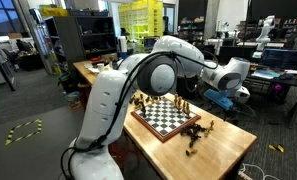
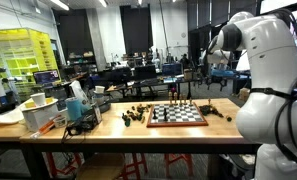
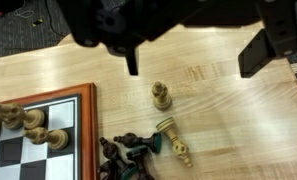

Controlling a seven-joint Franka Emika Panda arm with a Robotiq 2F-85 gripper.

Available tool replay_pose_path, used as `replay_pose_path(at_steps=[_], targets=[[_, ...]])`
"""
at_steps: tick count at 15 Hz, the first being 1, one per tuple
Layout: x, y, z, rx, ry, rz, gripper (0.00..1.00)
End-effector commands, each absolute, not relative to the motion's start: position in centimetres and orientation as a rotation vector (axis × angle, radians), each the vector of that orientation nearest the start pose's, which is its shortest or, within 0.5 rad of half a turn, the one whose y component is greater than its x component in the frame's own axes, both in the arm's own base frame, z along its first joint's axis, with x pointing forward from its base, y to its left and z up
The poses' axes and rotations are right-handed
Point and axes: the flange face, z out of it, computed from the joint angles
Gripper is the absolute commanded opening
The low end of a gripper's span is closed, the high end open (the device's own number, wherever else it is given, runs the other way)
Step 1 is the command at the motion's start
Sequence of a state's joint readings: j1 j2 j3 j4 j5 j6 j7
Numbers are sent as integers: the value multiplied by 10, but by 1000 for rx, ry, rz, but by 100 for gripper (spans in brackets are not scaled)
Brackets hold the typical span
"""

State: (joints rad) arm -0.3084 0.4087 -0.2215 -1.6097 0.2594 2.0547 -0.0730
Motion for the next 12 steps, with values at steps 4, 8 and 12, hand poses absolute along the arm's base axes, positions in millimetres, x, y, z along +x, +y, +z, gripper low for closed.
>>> replay_pose_path(at_steps=[4,8,12], targets=[[622,-321,377,-2865,767,-127,100],[632,-320,366,-2851,735,-110,100],[641,-314,359,-2847,694,-90,100]])
